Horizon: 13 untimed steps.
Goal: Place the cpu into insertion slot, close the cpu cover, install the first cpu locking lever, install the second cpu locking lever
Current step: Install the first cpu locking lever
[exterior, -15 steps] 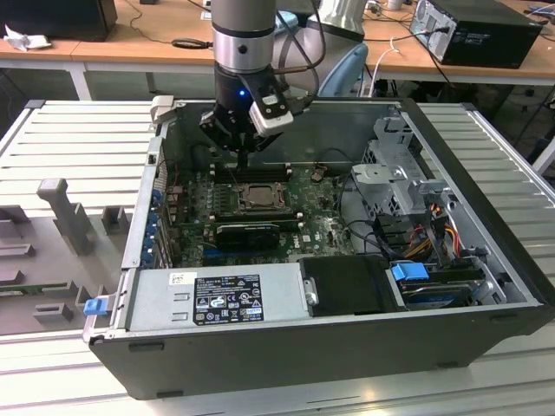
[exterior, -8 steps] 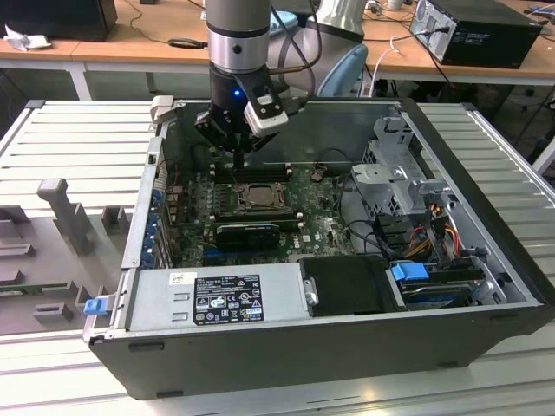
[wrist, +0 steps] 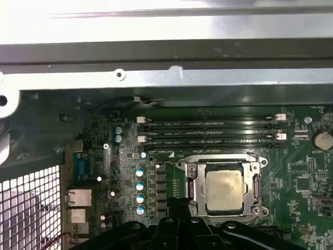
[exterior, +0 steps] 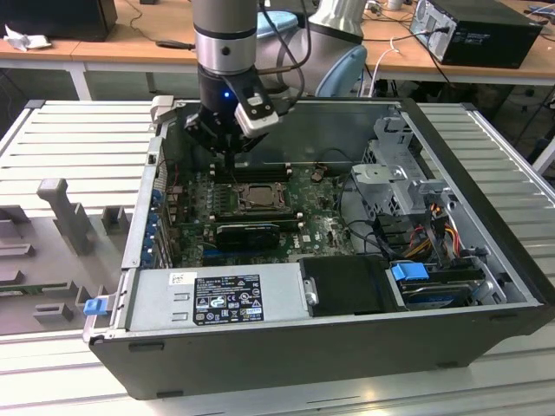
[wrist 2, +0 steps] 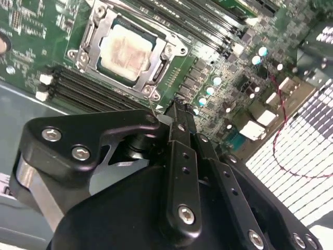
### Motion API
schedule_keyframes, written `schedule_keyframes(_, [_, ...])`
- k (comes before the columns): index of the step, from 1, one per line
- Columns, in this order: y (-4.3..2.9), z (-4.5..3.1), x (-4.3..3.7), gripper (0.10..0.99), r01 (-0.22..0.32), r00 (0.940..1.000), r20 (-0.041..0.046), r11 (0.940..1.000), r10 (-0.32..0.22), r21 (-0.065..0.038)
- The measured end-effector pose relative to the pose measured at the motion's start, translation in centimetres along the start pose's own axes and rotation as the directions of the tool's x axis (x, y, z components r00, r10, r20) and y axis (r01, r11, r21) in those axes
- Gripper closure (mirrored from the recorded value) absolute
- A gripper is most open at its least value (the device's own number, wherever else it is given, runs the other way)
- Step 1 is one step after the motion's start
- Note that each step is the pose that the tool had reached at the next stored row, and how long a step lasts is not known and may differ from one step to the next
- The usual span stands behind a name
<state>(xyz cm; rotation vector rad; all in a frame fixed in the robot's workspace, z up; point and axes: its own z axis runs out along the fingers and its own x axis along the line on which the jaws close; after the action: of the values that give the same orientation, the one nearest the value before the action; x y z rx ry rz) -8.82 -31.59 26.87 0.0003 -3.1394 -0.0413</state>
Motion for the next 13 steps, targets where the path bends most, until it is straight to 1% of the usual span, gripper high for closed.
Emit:
schedule_keyframes(3, [0.0, 0.04, 0.0, 0.98, 0.057, 0.9984, -0.0016, 0.9984, -0.057, 0.0])
schedule_keyframes(4, [0.0, 0.06, 0.0, 0.98, 0.075, 0.9972, -0.002, 0.9972, -0.075, 0.0])
schedule_keyframes(5, [0.0, 0.08, 0.0, 0.98, 0.105, 0.9945, -0.0028, 0.9945, -0.105, 0.0])
schedule_keyframes(7, [-0.01, 0.1, 0.0, 0.98, 0.133, 0.9912, -0.0036, 0.9912, -0.133, 0.0])
schedule_keyframes(9, [-0.01, 0.13, 0.05, 0.98, 0.149, 0.9888, -0.0038, 0.9888, -0.149, 0.0])
schedule_keyframes(12, [0.0, 0.24, 1.56, 0.98, 0.15, 0.9886, -0.0018, 0.9886, -0.15, 0.0])
schedule_keyframes(13, [0.14, 0.37, 2.06, 0.98, 0.15, 0.9887, -0.0016, 0.9887, -0.15, 0.0])
